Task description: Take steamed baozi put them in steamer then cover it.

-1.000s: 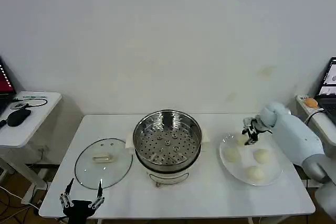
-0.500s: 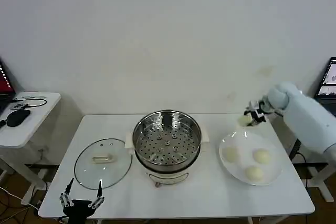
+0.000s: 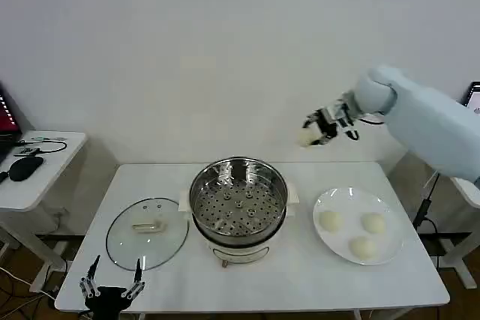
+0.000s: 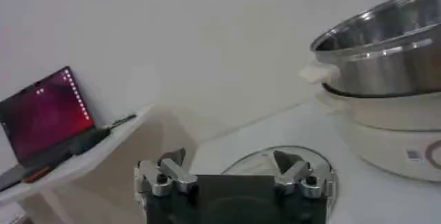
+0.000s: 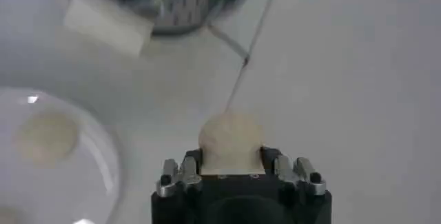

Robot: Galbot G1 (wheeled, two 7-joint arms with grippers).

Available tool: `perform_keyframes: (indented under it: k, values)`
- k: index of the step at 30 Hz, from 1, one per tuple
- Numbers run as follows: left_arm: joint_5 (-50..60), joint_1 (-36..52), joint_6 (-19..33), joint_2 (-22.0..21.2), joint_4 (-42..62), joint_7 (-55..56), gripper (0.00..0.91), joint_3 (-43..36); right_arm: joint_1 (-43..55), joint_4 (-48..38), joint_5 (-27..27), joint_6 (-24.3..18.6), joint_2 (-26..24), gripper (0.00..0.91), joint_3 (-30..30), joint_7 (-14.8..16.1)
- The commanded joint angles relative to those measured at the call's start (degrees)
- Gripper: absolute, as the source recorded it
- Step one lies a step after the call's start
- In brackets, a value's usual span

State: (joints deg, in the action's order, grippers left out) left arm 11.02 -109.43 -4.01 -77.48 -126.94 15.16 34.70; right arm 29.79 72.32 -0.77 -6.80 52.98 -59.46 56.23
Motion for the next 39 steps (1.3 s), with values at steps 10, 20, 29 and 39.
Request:
perform_keyframes:
  k: [10, 20, 29, 39]
  values:
    - [-0.48, -0.26, -0.03, 0.08, -0.59, 0.2, 0.907, 1.63, 4.63, 4.01, 5.26, -18.51, 10.94, 0.584, -17.09, -5.71]
    - [-0.6, 0.23, 0.28, -0.27, 0.48, 0.78, 0.907, 1.28, -1.01, -1.8, 17.25, -28.34, 14.4, 0.584, -14.68, -8.26]
    - [-0.64, 0.3, 0.32, -0.36, 0.66, 0.95, 0.907, 1.5, -7.27, -10.67, 25.82, -31.81, 19.53, 0.584, -10.26, -10.02]
    - [-0.51, 0.24, 0.51, -0.42, 0.62, 1.14, 0.907, 1.32, -8.67, -16.98, 31.72, -34.7, 21.91, 0.584, -6.16, -11.93]
